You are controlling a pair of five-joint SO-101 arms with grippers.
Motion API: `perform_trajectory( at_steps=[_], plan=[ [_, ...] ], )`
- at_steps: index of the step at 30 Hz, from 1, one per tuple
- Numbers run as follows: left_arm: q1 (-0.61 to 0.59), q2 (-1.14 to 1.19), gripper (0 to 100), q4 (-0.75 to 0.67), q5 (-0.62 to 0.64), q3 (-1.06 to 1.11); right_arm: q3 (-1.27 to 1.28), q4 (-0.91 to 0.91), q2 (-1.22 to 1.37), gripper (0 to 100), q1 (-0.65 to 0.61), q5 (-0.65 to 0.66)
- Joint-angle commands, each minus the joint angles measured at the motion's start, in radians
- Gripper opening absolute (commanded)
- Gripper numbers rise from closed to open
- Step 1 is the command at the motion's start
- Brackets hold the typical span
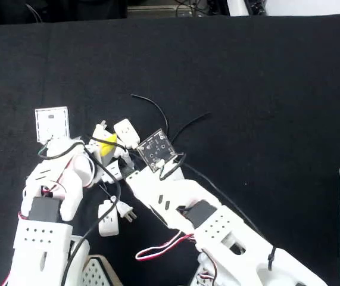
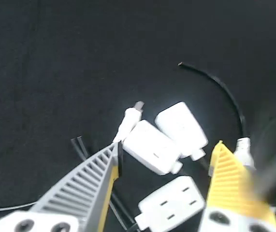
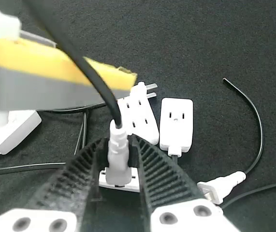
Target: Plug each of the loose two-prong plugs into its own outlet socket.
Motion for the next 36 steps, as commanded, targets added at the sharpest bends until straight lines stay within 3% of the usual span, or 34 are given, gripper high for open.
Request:
perform_trajectory(
  at_steps=[1, 7, 13, 23, 29, 36],
  plan=[
    [0.081, -0.012, 30, 0.006, 0.020, -0.082, -0.012, 0.003, -0.027, 1.1, -0.009, -0.009],
    [0.143, -0.032, 30, 0.100, 0.012, -0.101, -0.008, 0.003, -0.027, 1.1, -0.008, -0.009],
    [0.130, -0.227, 30, 0.184, -0.025, -0.079, -0.010, 0.017, -0.025, 1.1, -0.005, -0.009],
    [-0.157, -0.519, 30, 0.206, -0.029, 0.130, -0.154, 0.267, -0.024, 1.1, -0.003, -0.094],
    [-0.288, -0.568, 30, 0.203, -0.031, 0.232, -0.159, 0.204, -0.002, 1.1, -0.003, -0.091],
    [-0.305, -0.568, 30, 0.183, -0.029, 0.265, -0.266, 0.140, 0.269, 1.1, -0.002, -0.091]
  ],
)
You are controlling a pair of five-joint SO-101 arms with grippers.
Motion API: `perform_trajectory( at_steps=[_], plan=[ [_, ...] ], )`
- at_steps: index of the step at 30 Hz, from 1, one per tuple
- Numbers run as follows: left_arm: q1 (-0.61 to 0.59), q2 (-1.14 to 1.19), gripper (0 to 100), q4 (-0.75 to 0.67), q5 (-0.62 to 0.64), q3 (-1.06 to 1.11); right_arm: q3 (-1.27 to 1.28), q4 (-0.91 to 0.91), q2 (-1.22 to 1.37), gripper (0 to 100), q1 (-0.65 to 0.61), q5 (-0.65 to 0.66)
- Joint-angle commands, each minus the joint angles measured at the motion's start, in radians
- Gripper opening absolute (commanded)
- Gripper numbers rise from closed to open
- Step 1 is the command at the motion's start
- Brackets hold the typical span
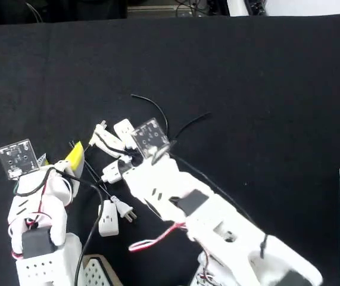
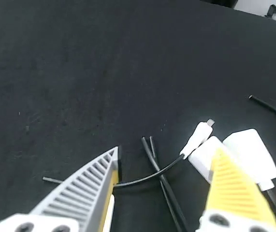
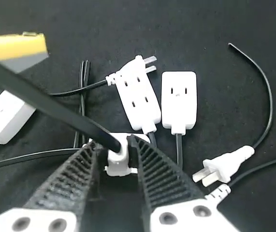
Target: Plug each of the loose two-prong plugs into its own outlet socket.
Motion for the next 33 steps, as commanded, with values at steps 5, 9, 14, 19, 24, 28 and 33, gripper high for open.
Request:
perform_trajectory(
  at_steps=[5, 9, 14, 19, 24, 28, 33],
  plan=[
    [-0.013, -0.011, 30, -0.021, -0.012, 0.013, -0.131, -0.031, 0.140, 1.1, -0.002, -0.008],
    [-0.013, -0.011, 30, -0.021, -0.012, 0.015, -0.128, -0.052, 0.148, 1.1, 0.014, -0.008],
    [-0.013, -0.011, 30, -0.018, -0.012, 0.015, -0.102, -0.121, 0.160, 1.1, 0.060, -0.008],
    [-0.013, -0.011, 30, -0.017, -0.012, 0.015, -0.125, -0.123, 0.243, 1.1, 0.057, -0.008],
    [-0.013, -0.011, 30, -0.017, -0.014, 0.015, -0.130, -0.118, 0.272, 1.1, 0.057, -0.008],
    [-0.013, -0.011, 30, -0.017, -0.014, 0.015, -0.124, -0.117, 0.265, 1.1, 0.057, -0.008],
    [-0.013, -0.011, 30, -0.015, -0.014, 0.015, -0.131, -0.086, 0.283, 1.1, 0.057, -0.005]
  ],
)
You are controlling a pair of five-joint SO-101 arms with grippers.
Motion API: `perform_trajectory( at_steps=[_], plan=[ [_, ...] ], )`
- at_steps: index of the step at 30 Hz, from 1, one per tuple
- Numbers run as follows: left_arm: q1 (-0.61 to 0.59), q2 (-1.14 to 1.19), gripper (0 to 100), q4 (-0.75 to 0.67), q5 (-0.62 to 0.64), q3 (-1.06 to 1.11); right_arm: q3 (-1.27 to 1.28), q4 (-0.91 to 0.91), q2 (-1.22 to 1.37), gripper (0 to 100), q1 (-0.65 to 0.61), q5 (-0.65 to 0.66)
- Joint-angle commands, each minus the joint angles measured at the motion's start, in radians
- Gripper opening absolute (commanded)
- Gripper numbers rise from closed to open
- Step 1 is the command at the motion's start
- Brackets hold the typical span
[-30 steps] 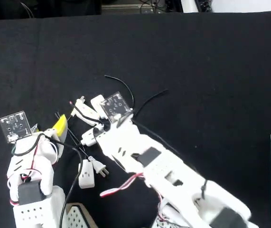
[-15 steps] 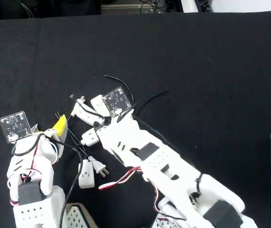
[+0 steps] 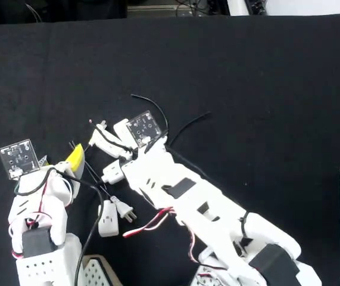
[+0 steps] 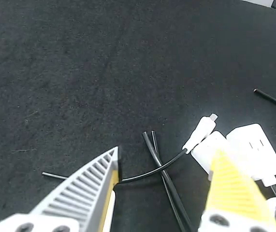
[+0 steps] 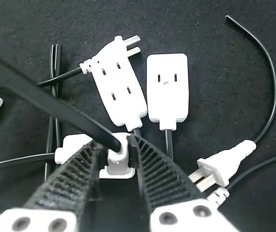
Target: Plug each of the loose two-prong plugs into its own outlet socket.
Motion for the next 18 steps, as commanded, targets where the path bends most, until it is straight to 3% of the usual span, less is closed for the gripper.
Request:
perform_trajectory(
  at_steps=[1, 11, 18],
  plan=[
    [-0.012, -0.011, 30, -0.015, -0.012, -0.007, -0.064, 0.038, 0.028, 1.1, 0.015, -0.003],
    [-0.012, -0.011, 30, -0.023, -0.012, 0.005, -0.203, 0.193, 0.179, 1.1, -0.011, 0.000],
    [-0.012, -0.011, 30, -0.023, -0.012, 0.007, -0.205, 0.212, 0.188, 1.1, -0.023, 0.084]
  ],
)
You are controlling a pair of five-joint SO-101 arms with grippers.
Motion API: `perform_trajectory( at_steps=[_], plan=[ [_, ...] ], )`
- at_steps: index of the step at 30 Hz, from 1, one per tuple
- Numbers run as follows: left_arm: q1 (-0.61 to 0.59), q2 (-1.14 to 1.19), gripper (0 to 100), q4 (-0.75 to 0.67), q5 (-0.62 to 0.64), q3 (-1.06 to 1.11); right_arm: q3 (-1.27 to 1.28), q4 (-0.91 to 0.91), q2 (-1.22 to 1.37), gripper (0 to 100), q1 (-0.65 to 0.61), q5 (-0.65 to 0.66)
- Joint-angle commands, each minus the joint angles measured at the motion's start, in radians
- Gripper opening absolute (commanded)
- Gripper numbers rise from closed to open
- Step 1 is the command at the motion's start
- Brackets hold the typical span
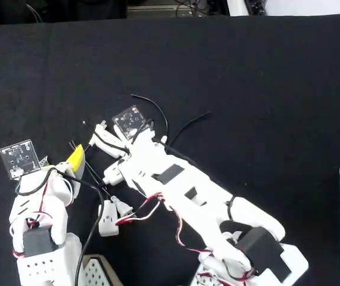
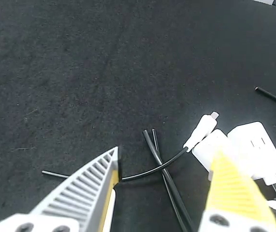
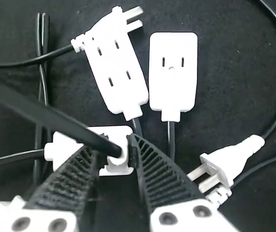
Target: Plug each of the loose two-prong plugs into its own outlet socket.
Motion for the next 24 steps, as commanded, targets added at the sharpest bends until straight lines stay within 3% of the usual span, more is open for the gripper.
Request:
perform_trajectory(
  at_steps=[1, 11, 18, 24],
  plan=[
    [-0.012, -0.006, 30, -0.023, -0.012, -0.005, -0.015, 0.021, 0.004, 1.1, -0.025, 0.041],
    [-0.012, -0.006, 30, -0.023, -0.012, -0.004, -0.033, 0.028, 0.031, 1.1, -0.046, 0.107],
    [-0.013, -0.006, 30, -0.023, -0.012, -0.004, -0.160, 0.133, 0.145, 1.1, -0.040, 0.101],
    [-0.013, -0.006, 30, -0.023, -0.012, -0.002, -0.125, 0.132, 0.024, 1.1, -0.037, 0.101]
  ],
)
